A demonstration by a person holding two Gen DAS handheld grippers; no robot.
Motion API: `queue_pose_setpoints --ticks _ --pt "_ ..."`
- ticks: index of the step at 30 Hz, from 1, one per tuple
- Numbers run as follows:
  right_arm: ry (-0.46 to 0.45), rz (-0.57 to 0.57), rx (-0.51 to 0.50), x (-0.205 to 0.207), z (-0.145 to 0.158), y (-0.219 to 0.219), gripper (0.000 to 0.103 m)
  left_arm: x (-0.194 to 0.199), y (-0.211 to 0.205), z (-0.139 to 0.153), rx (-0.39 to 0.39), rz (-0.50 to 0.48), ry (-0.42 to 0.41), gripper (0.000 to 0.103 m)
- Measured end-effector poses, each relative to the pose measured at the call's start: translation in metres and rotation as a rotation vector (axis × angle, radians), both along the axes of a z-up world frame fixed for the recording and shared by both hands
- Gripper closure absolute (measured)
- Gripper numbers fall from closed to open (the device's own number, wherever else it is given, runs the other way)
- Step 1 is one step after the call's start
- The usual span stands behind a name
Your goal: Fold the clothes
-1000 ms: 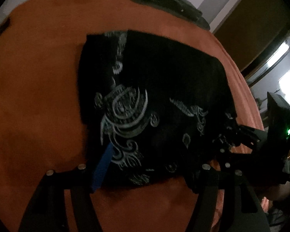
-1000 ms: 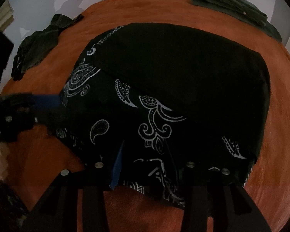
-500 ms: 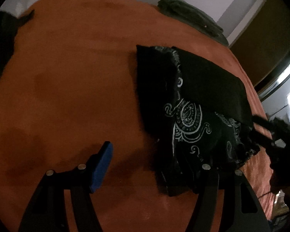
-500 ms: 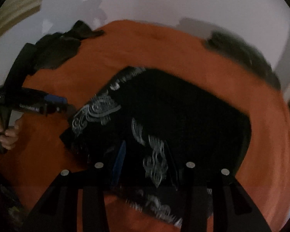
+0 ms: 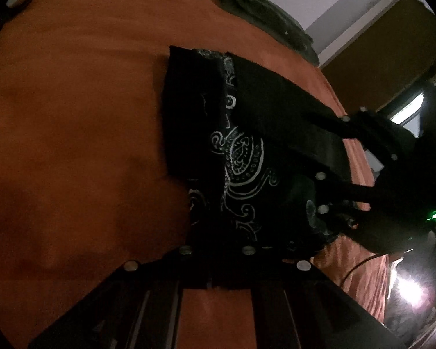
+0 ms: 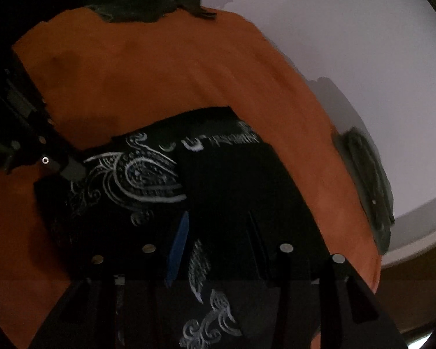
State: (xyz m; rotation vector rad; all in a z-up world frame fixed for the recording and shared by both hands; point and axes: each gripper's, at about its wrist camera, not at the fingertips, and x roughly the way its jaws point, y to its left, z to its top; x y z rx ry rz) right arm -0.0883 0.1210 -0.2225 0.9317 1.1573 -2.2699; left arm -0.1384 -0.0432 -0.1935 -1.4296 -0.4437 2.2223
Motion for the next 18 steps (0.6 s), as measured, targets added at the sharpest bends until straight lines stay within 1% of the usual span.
queue_pose_setpoints --ticks 3,4,5,7,8,9,10,11,12,13,14,15,16,17,18 --pt "-0.01 0.038 0.03 -0.005 -0.006 -0.011 0.063 0.002 -0.009 0.001 0.027 0.013 -0.023 0.098" --pt "-0.009 0.035 0.029 -0.007 -0.006 -0.011 0.063 0.003 -0.012 -0.001 0.027 0.021 -0.034 0.096" --pt "-0.007 0.032 0.028 -0.01 -0.007 -0.011 0.063 0.002 -0.013 -0.004 0.014 0.03 -0.046 0.09" --pt "-0.004 0.027 0.026 -0.015 -0.007 -0.011 0.063 0.0 -0.015 -0.011 -0.017 0.046 -0.069 0.082" --pt "-0.003 0.024 0.025 -0.018 -0.008 -0.011 0.063 -0.002 -0.016 -0.013 -0.027 0.051 -0.078 0.079" --pt "-0.001 0.021 0.024 -0.021 -0.008 -0.011 0.063 -0.003 -0.017 -0.015 -0.024 0.052 -0.086 0.078" --pt "0.001 0.019 0.023 -0.023 -0.008 -0.011 0.072 -0.004 -0.019 -0.017 -0.014 0.054 -0.092 0.077" --pt "0.002 0.016 0.022 -0.026 -0.009 -0.011 0.087 -0.005 -0.019 -0.018 -0.002 0.056 -0.098 0.07" --pt "0.004 0.013 0.021 -0.028 -0.009 -0.011 0.096 -0.006 -0.019 -0.018 0.011 0.058 -0.104 0.066" --pt "0.005 0.01 0.02 -0.031 -0.009 -0.011 0.101 -0.007 -0.019 -0.019 0.027 0.058 -0.107 0.059" --pt "0.007 0.008 0.019 -0.034 -0.009 -0.011 0.101 -0.008 -0.018 -0.018 0.038 0.058 -0.104 0.055" --pt "0.009 0.005 0.018 -0.036 -0.01 -0.01 0.101 -0.009 -0.017 -0.017 0.039 0.054 -0.089 0.055" --pt "0.01 0.003 -0.003 -0.035 -0.006 -0.009 0.101 -0.011 -0.017 -0.016 0.038 0.05 -0.071 0.065" --pt "0.019 0.003 -0.026 -0.033 0.0 -0.008 0.101 -0.01 -0.015 -0.014 0.027 0.039 -0.05 0.1" --pt "0.028 0.008 -0.05 -0.029 0.007 -0.008 0.101 -0.008 -0.013 -0.011 0.013 0.027 -0.029 0.099"
